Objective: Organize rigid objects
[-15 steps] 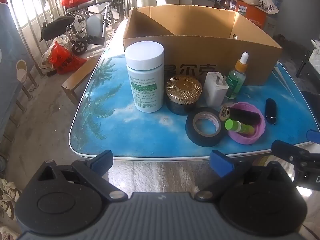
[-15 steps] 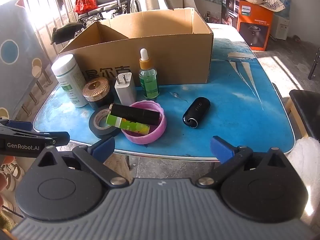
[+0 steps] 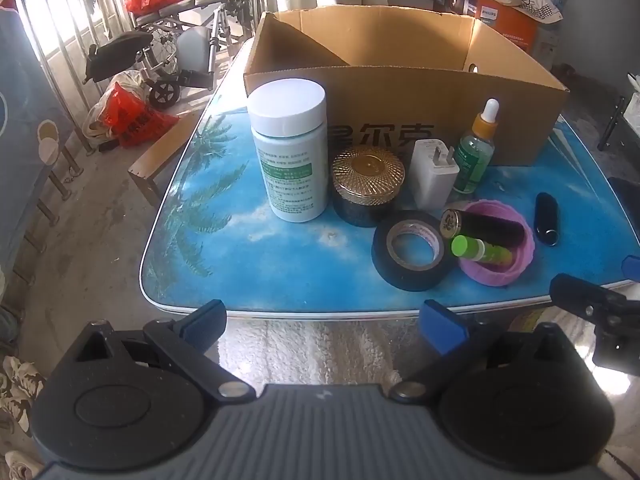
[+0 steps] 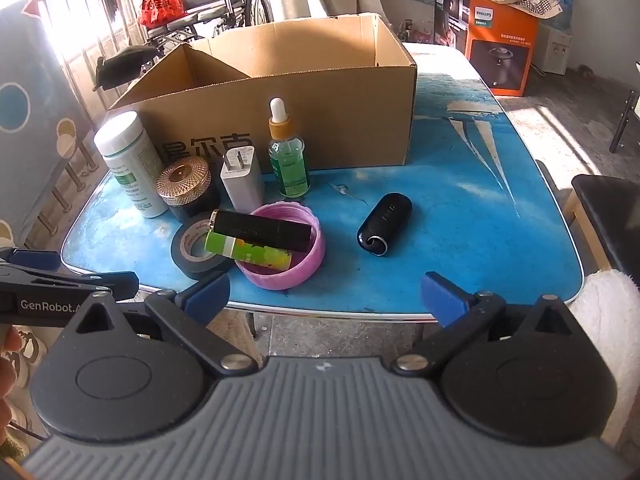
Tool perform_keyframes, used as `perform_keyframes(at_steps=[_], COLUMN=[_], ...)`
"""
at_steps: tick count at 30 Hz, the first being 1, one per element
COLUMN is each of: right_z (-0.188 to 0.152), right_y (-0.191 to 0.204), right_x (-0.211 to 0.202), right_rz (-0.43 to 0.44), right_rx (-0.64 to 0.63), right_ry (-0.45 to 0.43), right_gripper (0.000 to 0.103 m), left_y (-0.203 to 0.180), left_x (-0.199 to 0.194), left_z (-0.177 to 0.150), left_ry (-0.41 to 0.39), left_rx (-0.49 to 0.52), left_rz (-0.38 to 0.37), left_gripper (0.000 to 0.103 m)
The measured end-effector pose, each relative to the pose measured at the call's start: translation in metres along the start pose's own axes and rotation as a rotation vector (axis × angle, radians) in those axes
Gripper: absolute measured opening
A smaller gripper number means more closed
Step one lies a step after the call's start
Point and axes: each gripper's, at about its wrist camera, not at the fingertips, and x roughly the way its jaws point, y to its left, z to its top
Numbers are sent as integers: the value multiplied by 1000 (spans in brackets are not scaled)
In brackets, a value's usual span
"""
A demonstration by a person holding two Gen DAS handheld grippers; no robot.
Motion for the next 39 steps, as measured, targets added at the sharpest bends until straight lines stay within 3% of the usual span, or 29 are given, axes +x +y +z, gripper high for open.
perform_keyframes(at_steps=[39], right_z=[2], right_y=[5], right_x=[-2], right_rz=[6], right_rx=[-20], right_ry=[-5], right_gripper=[102], left_y=[2], left_x=[-2], left_z=[1], left_ry=[5], left_rx=[-11], left_rz=[7], left_gripper=[103])
